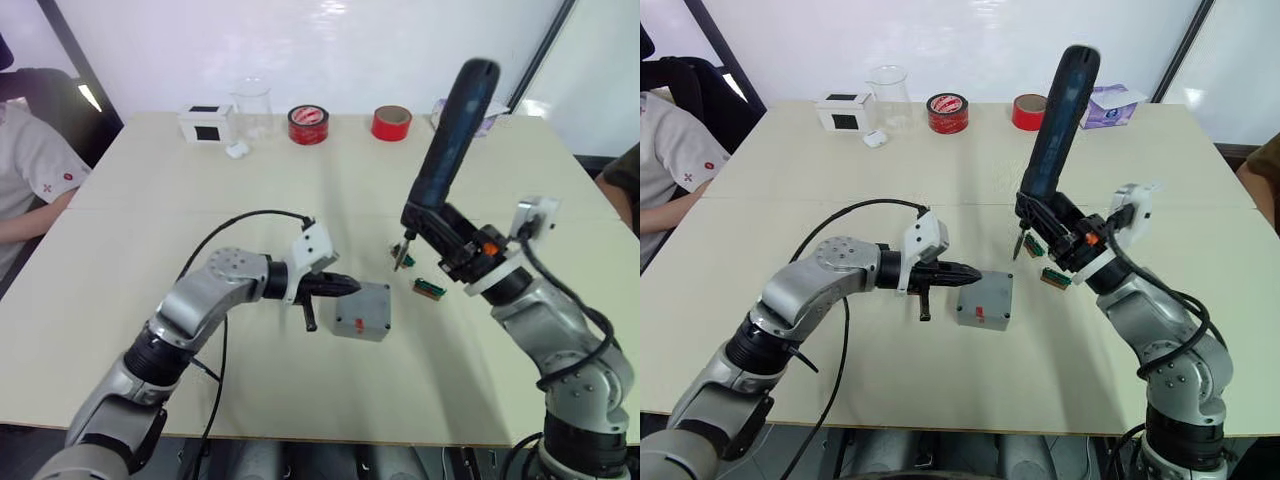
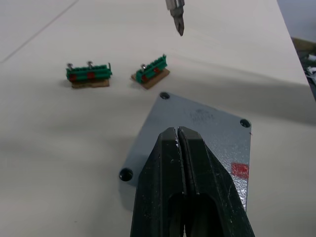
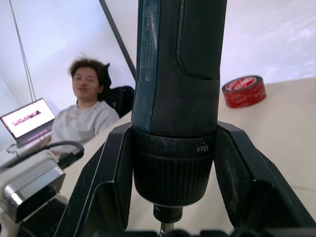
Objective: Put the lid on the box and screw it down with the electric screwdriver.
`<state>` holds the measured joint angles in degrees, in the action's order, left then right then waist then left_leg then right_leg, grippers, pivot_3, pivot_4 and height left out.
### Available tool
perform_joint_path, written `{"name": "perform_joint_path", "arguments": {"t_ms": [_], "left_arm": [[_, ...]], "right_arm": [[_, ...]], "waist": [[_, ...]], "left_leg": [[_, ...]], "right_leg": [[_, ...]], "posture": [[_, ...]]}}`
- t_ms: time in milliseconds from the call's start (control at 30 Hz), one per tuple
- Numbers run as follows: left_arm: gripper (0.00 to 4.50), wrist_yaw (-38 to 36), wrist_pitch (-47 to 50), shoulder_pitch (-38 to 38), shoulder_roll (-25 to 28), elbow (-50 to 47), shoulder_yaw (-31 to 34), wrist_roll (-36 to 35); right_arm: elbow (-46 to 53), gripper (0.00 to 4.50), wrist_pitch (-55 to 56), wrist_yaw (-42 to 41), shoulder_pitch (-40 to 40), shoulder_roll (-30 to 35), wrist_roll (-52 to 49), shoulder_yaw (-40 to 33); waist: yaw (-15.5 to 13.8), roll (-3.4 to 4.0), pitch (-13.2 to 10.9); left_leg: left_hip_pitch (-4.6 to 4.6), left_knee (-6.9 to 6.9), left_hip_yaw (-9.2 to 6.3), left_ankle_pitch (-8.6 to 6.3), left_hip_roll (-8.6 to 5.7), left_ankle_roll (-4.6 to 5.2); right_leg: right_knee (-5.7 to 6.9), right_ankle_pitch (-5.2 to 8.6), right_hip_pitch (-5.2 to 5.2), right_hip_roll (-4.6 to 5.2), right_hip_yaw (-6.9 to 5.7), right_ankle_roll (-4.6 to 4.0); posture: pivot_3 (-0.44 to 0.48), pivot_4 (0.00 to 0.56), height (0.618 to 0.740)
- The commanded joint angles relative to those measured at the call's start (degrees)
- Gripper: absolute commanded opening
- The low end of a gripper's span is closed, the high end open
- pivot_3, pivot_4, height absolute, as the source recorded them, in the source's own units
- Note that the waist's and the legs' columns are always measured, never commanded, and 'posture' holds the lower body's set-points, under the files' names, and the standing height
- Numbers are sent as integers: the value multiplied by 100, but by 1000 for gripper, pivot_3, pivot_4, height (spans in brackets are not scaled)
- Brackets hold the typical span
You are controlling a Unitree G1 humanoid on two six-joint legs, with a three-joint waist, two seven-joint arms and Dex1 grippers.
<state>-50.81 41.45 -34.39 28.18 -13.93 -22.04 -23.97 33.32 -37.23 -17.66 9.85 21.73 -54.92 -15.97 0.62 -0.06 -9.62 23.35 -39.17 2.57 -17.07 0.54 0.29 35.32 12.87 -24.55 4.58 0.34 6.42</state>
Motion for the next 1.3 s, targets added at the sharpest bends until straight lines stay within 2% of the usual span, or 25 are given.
{"name": "perform_joint_path", "arguments": {"t_ms": [33,233,800,1067,1300], "left_arm": [[0,-181,-196,89,91,-8,-108,184],[0,-307,-254,118,84,119,-47,241],[0,-311,-176,131,15,34,-104,303],[0,-334,-185,158,42,30,-76,332],[0,-265,-138,172,-55,-55,-137,343]], "right_arm": [[211,1826,379,-176,-10,-58,235,188],[9,1826,828,-333,-346,-228,905,620],[-428,1826,1513,-469,-561,-377,1505,686],[-357,1826,1456,-370,-616,-734,1395,776],[-253,1826,1446,-147,-370,-710,1150,383]], "waist": [[1,0,0],[-12,-1,1],[-6,-2,1],[-1,-2,1],[-2,-1,1]], "left_leg": [[-1,0,0,0,0,0],[-1,-1,-1,0,0,0],[-3,-2,-1,0,-1,0],[-3,-2,-1,0,0,0],[-3,-2,-1,0,0,0]], "right_leg": [[0,0,0,0,0,0],[1,0,1,0,-1,0],[2,0,2,1,-1,0],[3,0,2,1,-1,0],[4,0,2,0,0,0]], "posture": [[0,150,740],[0,150,740],[0,150,740],[0,150,740],[0,150,740]]}}
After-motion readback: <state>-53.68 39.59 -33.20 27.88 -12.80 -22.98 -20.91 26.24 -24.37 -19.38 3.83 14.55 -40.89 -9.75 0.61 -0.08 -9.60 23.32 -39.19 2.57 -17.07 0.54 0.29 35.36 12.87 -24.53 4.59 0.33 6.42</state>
